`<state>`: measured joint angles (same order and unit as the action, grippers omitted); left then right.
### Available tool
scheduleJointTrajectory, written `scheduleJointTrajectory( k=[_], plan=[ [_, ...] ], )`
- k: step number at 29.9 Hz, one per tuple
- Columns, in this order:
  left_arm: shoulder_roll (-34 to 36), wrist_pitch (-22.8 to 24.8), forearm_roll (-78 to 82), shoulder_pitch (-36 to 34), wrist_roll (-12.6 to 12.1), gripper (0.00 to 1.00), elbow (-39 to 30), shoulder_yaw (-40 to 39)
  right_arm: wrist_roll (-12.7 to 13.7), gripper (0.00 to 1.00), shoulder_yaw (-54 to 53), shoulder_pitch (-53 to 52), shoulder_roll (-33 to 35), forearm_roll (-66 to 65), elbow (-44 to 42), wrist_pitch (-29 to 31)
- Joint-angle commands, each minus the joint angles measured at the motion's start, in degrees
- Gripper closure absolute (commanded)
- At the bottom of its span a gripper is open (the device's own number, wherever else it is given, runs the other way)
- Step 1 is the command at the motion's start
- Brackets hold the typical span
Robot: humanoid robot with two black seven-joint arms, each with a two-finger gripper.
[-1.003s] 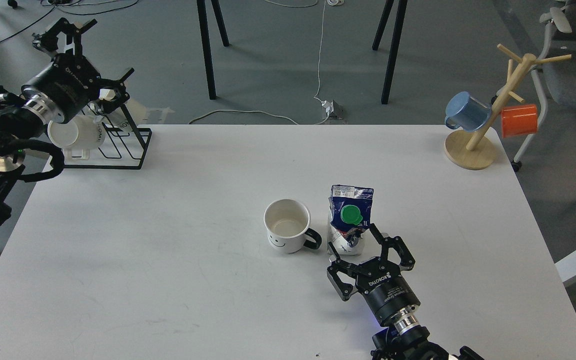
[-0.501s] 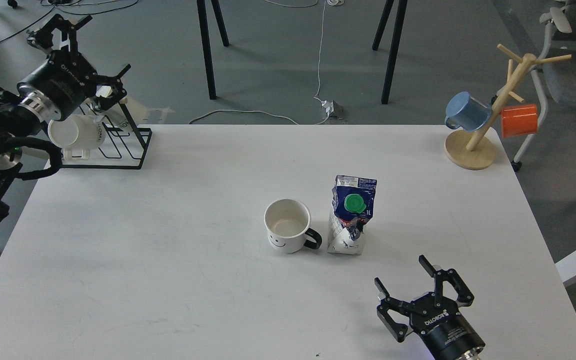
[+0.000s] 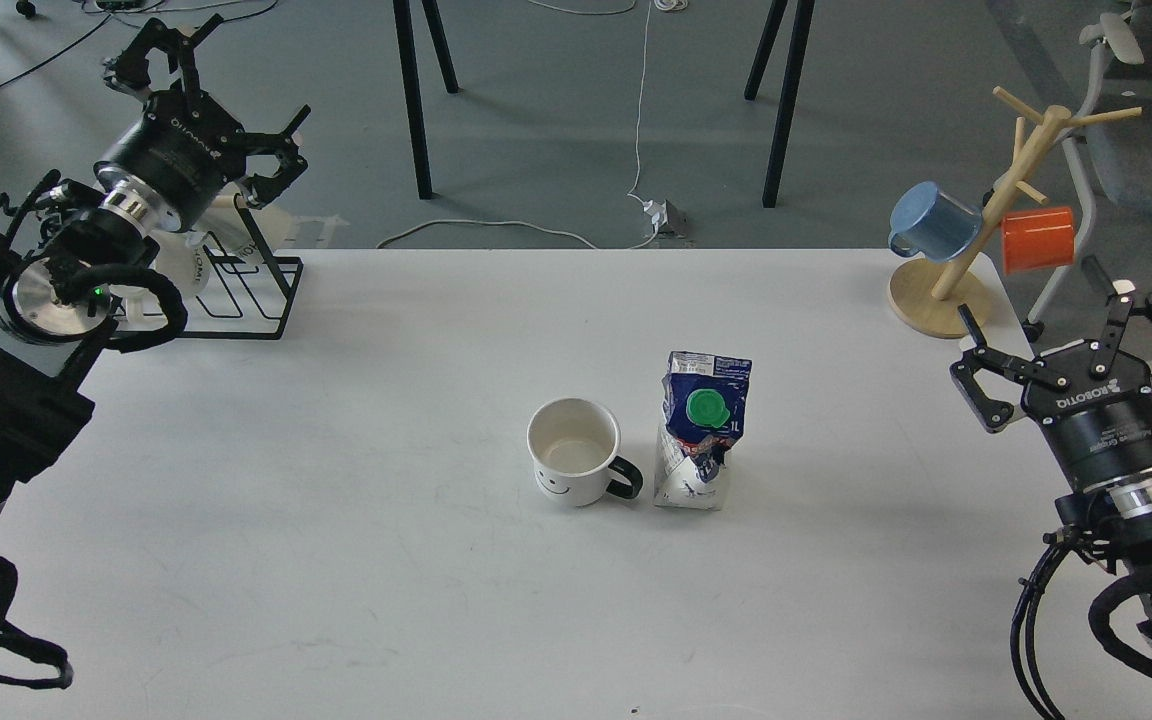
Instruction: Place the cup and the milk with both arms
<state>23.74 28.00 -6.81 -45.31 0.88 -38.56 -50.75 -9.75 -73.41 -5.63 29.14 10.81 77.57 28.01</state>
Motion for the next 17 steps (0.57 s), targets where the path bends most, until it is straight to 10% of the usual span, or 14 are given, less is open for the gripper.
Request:
scheduleJointTrajectory(
  k=[1,10,17],
  plan=[
    [-2.81,0.00,-3.03,0.13,0.35,0.00,2.16,-3.39,0.61,0.01,4.49,-14.28,1.79,0.70,-9.25,-0.01],
    [-3.61,0.00,-4.88,0.22,2.29,0.00,3.05,-4.18,3.86,0.01,16.37,-38.39,-5.22,7.21,-34.40,-0.01],
    [-3.08,0.00,-5.85,0.22,2.20,0.00,3.14,-4.01,3.51,0.01,16.72,-40.25,-8.48,7.12,-37.94,-0.01]
  ],
)
